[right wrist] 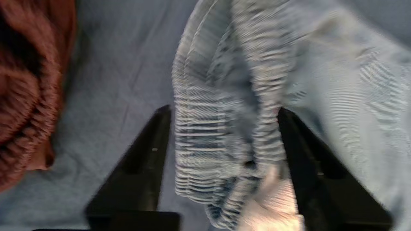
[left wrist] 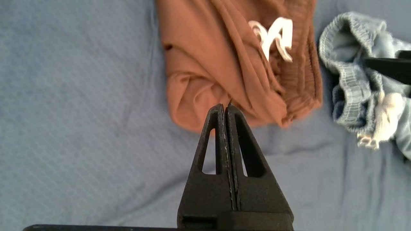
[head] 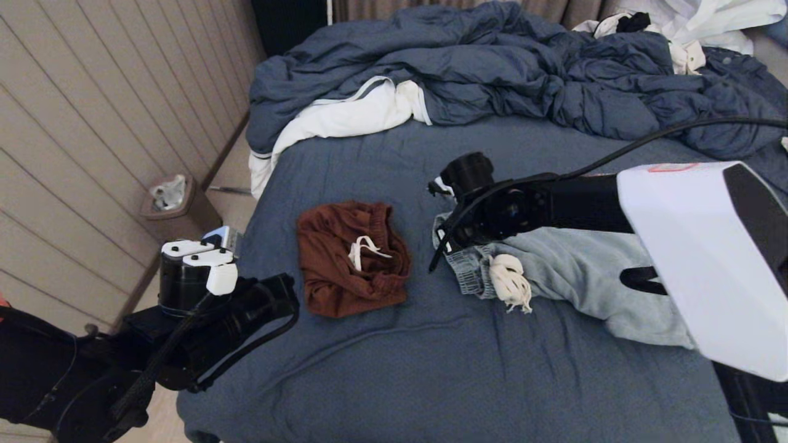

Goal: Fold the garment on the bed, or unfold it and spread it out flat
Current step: Unford the blue shorts

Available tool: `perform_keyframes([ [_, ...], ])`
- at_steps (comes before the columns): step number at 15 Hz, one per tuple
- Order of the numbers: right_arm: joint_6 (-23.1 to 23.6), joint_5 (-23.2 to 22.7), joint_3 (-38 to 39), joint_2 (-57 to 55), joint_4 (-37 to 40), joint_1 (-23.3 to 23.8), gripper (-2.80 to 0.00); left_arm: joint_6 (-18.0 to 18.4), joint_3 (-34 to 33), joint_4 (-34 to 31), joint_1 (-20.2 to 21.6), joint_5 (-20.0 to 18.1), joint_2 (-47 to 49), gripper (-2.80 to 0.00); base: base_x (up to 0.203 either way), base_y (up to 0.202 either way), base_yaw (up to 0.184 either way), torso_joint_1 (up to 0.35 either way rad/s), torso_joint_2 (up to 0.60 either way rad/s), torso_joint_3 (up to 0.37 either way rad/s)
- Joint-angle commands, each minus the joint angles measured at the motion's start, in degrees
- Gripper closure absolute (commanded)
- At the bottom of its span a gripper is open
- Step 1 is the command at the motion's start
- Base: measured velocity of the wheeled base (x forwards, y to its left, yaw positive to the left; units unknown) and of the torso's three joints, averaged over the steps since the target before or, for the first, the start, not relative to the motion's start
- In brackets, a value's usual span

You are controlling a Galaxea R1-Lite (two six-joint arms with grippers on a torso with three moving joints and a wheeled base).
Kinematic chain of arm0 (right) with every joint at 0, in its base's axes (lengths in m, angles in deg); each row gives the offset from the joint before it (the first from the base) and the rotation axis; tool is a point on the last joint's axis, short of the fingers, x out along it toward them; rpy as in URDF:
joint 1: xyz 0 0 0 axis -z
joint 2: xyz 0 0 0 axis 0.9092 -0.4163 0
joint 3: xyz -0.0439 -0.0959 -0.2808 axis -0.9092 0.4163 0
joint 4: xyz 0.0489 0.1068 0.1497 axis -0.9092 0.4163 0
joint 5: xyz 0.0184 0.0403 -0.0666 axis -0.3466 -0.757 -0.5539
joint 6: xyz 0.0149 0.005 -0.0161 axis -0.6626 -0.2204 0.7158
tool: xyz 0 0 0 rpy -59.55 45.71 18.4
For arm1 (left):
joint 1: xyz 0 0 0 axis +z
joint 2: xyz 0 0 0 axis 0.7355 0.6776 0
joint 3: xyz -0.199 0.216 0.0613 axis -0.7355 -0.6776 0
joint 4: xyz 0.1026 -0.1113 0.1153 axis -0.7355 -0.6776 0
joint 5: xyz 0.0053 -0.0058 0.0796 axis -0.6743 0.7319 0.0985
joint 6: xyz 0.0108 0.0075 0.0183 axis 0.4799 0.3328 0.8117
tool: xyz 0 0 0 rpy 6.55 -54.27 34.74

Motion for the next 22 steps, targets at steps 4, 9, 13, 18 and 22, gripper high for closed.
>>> perform_keyframes([
  [4, 0.67, 2.28, -0.18, -5.21, 0.45, -0.43, -2.8, -0.21, -1.03, 0.51, -0.02, -0.03, 0.11, 0.0, 0.0, 0.0, 0.0, 0.0, 0.0, 0.0],
  [9, 3.49, 6.08, -0.18, -4.08, 0.18, 0.76, -2.8, -0.39, -1.2, 0.6, -0.11, -0.46, 1.78, 0.0, 0.0, 0.0, 0.0, 0.0, 0.0, 0.0],
  [13, 4.84, 7.4, -0.18, -1.61, 0.33, 0.27, -2.8, -0.48, -1.28, 0.66, -0.2, -0.46, 1.97, 0.0, 0.0, 0.0, 0.0, 0.0, 0.0, 0.0],
  [18, 5.61, 7.96, 2.6, -0.39, 0.46, 0.33, -2.8, -0.57, -1.87, 0.68, -1.22, -0.46, 3.06, 0.0, 0.0, 0.0, 0.0, 0.0, 0.0, 0.0],
  [22, 5.45, 7.96, 3.75, -2.09, 0.29, 0.62, -2.8, -0.74, -2.17, 0.68, -2.13, -0.38, 3.27, 0.0, 0.0, 0.0, 0.0, 0.0, 0.0, 0.0],
])
